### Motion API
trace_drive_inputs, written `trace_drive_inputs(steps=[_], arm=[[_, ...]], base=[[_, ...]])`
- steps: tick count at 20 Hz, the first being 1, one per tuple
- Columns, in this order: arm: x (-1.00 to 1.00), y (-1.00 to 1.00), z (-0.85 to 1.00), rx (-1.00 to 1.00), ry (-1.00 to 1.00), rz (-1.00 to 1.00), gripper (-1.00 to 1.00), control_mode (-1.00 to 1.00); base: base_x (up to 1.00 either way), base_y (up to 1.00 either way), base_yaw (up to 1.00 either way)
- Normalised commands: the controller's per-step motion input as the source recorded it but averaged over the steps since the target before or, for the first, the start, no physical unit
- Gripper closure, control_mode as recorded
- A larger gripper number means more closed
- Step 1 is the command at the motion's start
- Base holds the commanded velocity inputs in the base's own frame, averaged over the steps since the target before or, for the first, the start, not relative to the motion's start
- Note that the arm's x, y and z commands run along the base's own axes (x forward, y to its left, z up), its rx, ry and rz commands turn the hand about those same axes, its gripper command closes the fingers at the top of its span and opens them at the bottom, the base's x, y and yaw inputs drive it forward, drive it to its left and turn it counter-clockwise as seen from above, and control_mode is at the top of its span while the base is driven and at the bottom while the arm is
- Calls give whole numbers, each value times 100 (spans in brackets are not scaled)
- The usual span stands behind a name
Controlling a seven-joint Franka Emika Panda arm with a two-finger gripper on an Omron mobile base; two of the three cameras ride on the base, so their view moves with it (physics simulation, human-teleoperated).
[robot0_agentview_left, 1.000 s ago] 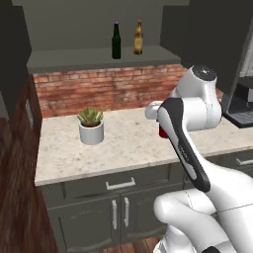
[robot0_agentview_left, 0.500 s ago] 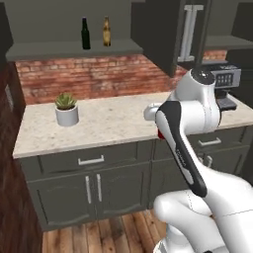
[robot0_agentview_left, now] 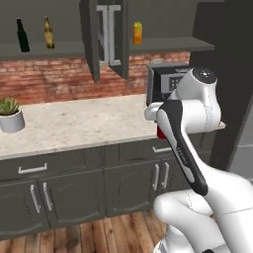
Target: Sort all alcoholic drinks to one cabinet, and non-alcoholic drinks to the other.
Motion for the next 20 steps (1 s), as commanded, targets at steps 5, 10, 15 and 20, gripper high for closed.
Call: trace_drive_inputs(steps=[5, 10, 15, 20], arm=[[0, 0, 0, 0, 0, 0, 100, 100], [0, 0, 0, 0, 0, 0, 100, 100], [0, 0, 0, 0, 0, 0, 100, 100], [0, 0, 0, 0, 0, 0, 100, 100]], base=[[46, -98, 0], [95, -40, 0], [93, 0, 0], [54, 0, 3]])
